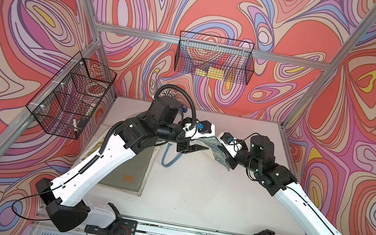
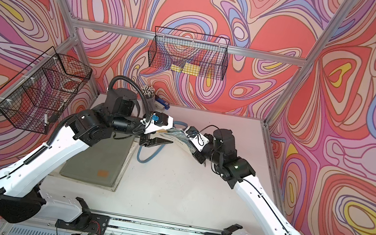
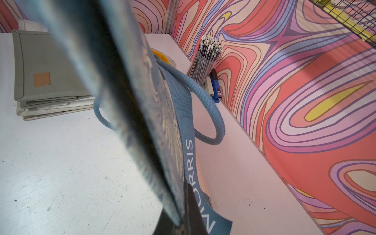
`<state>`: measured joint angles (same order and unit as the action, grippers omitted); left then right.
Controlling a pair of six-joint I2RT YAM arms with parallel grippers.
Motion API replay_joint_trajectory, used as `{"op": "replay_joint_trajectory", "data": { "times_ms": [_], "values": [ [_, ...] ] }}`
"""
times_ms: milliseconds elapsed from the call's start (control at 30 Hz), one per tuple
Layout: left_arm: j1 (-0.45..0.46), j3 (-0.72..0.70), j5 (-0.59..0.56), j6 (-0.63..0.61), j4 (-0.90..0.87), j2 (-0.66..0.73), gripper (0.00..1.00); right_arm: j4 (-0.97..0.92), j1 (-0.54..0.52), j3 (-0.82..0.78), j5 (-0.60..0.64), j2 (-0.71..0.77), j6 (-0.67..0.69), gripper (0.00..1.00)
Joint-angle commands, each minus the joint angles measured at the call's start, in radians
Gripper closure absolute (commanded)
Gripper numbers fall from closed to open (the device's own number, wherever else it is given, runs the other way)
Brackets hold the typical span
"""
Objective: Put away the canvas bag
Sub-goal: Press the canvas bag at the center of the board.
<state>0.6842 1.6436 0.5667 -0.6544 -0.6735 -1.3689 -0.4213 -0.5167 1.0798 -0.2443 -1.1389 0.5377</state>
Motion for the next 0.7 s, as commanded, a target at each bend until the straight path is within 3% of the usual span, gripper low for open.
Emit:
{"op": "replay_joint_trajectory", "data": {
  "times_ms": [0, 300, 433, 500, 667],
  "values": [
    [0.012, 0.046, -0.009, -0.074, -0.068, -0.034, 0.36, -0.026, -0.002, 0.038, -0.033, 0.000, 0.005, 1.00],
    [0.017, 0.058, -0.074, -0.058, -0.015, -0.088, 0.37, -0.039, -0.002, 0.045, -0.071, 0.003, 0.006, 1.00],
    [0.021, 0.076, -0.083, -0.055, -0.028, -0.114, 0.43, -0.023, -0.002, 0.040, -0.085, 0.014, 0.000, 1.00],
    [0.023, 0.077, -0.078, -0.038, -0.017, -0.122, 0.54, -0.023, -0.002, 0.041, -0.093, 0.018, -0.001, 1.00],
    [0.023, 0.053, -0.110, -0.023, 0.037, -0.128, 1.00, -0.019, -0.002, 0.020, -0.091, 0.032, -0.004, 1.00]
  ]
}}
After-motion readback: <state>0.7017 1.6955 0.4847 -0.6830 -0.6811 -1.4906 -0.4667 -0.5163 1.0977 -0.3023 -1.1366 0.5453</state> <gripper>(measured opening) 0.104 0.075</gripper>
